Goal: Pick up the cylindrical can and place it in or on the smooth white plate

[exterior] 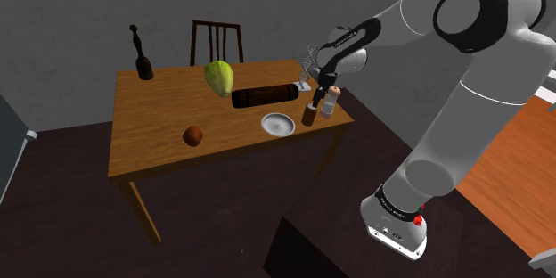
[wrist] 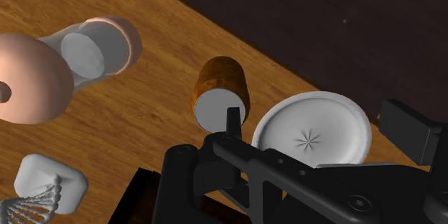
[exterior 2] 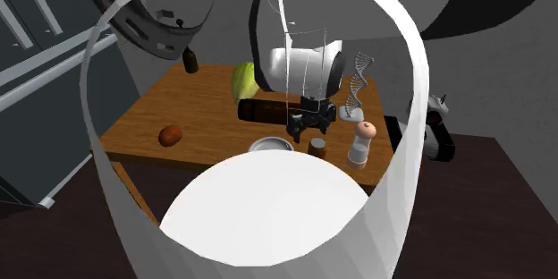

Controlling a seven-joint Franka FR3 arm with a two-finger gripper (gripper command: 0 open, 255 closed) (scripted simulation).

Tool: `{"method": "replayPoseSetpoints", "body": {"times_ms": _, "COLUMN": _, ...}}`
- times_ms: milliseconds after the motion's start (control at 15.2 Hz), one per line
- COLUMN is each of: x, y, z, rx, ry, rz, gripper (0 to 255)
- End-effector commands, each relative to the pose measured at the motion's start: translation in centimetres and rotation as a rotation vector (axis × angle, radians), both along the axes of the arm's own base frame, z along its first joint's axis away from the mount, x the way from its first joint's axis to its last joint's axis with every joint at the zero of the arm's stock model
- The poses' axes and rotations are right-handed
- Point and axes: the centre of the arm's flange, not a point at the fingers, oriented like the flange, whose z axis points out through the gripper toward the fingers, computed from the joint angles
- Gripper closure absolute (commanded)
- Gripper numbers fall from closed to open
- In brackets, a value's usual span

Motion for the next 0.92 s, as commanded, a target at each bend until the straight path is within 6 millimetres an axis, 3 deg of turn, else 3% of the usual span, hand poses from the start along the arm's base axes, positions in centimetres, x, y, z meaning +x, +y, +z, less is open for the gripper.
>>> {"method": "replayPoseSetpoints", "body": {"times_ms": 0, "x": 0.9, "y": -1.6, "z": -2.0, "rx": -0.006, "ry": 0.003, "rz": 0.006, "gripper": 0}}
{"method": "replayPoseSetpoints", "body": {"times_ms": 330, "x": 3.1, "y": -5.4, "z": -6.4, "rx": -0.017, "ry": 0.011, "rz": 0.02, "gripper": 0}}
{"method": "replayPoseSetpoints", "body": {"times_ms": 858, "x": 3.1, "y": -5.4, "z": -10.4, "rx": -0.017, "ry": 0.011, "rz": 0.02, "gripper": 0}}
